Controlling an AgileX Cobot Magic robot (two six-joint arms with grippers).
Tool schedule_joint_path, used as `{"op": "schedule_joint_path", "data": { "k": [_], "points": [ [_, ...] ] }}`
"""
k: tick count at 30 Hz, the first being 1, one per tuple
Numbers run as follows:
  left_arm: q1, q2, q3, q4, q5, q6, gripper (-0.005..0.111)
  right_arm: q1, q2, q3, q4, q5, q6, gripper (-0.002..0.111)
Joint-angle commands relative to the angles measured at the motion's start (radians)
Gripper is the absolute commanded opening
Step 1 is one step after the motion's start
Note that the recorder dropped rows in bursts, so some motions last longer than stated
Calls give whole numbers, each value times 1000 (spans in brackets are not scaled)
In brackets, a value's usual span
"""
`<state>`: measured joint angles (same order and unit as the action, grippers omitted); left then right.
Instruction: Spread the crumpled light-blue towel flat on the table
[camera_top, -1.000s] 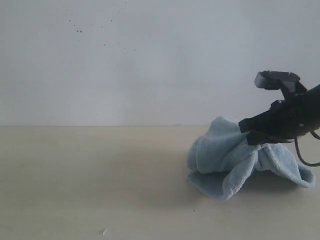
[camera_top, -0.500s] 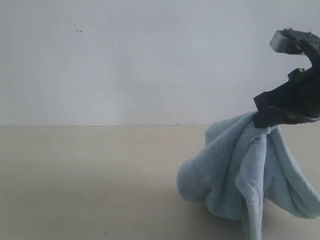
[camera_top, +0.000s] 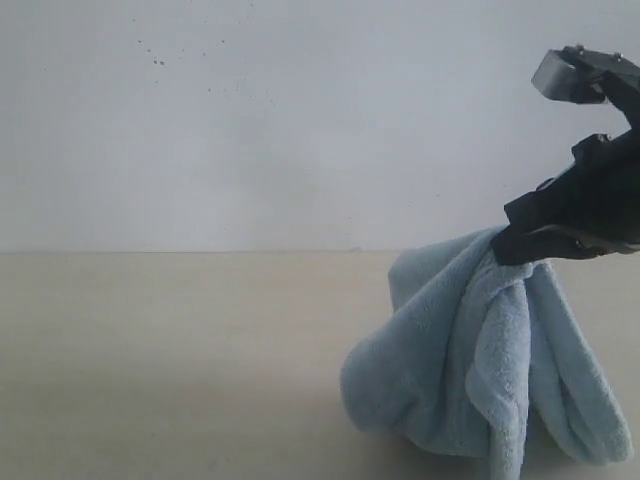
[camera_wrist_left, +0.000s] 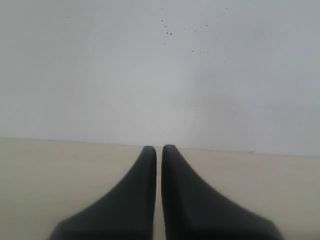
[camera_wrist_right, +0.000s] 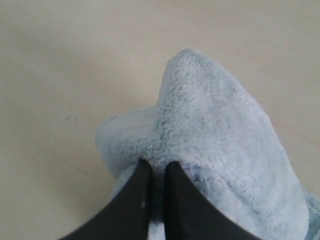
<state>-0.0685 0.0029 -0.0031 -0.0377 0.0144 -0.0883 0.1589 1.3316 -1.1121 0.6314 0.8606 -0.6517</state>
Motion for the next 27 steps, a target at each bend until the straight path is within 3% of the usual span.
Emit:
{"op": "schedule_joint_path", "data": {
  "k": [1, 4, 10, 14, 27],
  "points": [
    [2, -3, 3, -118, -98, -240, 4, 2, -35, 3, 15, -46, -8, 5],
    [-6, -3, 3, -161, -28, -528, 4, 2, -37, 3, 36, -46, -19, 5],
    [-88, -3, 3, -188, 169, -525, 4, 2, -37, 3, 73, -65, -36, 5],
    [-130, -3, 3, -194, 112, -467, 4, 2, -37, 3, 73, -62, -38, 5],
    [-130, -3, 3, -189, 13, -455, 4, 2, -37, 3, 73, -40, -38, 5]
  ]
}}
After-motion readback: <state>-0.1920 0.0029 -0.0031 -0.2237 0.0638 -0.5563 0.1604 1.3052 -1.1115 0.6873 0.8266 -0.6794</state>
